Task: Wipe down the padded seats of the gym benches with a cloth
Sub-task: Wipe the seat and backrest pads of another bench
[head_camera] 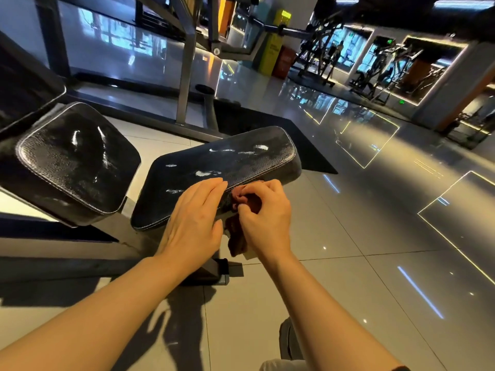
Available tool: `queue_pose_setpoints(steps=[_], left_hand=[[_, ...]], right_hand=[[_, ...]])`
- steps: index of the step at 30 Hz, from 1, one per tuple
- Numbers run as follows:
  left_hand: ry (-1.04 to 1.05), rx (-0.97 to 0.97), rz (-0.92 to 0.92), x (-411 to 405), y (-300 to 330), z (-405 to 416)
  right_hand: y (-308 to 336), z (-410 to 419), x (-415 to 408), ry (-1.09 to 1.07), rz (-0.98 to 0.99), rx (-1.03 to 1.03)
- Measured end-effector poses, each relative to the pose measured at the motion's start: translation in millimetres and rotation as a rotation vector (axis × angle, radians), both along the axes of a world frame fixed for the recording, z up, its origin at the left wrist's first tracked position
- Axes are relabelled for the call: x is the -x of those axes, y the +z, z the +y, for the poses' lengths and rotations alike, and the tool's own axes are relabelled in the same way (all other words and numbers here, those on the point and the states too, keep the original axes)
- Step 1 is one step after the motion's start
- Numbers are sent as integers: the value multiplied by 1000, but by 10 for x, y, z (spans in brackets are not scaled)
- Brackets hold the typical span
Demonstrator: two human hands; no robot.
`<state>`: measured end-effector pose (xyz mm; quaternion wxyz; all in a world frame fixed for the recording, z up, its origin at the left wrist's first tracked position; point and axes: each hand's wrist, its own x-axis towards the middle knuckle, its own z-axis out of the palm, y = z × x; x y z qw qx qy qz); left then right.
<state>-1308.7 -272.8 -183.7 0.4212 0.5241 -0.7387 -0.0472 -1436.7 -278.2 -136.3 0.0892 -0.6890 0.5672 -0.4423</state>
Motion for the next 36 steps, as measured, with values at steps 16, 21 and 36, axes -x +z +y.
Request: queue_pose_setpoints(steps=[16, 21, 36], left_hand=[[3, 23, -41, -47, 3, -2], [18, -10, -94, -272, -18, 102], [60, -113, -240, -632, -82, 321]], right_hand=[[6, -238, -86, -349, -166, 315], [-223, -113, -325, -264, -115, 202], [-95, -37, -406, -310, -281, 196]])
